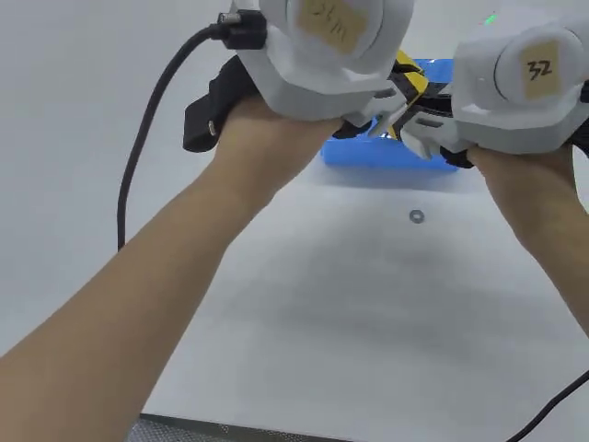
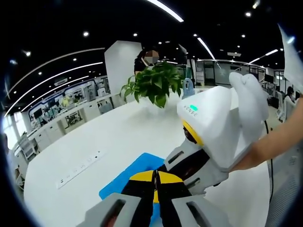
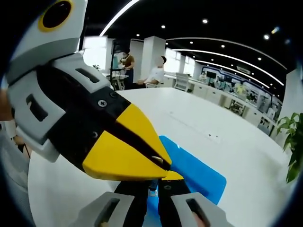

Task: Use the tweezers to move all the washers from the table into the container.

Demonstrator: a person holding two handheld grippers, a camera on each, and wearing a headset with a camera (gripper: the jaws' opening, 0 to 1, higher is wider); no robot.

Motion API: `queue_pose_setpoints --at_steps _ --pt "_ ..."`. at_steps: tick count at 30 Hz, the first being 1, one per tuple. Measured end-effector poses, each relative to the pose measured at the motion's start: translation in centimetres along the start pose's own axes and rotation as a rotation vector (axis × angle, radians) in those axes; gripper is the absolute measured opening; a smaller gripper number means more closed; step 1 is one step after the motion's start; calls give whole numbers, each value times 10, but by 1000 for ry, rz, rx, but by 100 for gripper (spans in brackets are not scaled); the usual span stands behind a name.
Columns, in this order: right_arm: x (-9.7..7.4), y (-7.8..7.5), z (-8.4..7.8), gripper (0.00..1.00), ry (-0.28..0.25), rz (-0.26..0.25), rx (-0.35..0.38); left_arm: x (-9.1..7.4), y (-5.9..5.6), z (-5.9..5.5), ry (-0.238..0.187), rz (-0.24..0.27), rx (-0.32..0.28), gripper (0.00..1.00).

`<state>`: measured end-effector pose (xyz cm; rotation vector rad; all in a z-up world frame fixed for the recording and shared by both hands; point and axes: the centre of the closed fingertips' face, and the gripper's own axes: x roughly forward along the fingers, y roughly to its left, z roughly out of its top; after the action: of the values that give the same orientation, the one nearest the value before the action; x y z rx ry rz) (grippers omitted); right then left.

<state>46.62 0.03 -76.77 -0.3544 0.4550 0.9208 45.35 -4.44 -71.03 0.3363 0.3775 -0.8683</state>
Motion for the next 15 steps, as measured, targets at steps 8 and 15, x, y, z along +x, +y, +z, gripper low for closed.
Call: queue_pose_setpoints --at_steps 8,15 --pt "4 1 -11 3 32 3 1 3 -2 -9 20 -7 -14 0" --pt "3 0 -10 3 27 5 19 3 -1 -8 14 -6 -25 0"
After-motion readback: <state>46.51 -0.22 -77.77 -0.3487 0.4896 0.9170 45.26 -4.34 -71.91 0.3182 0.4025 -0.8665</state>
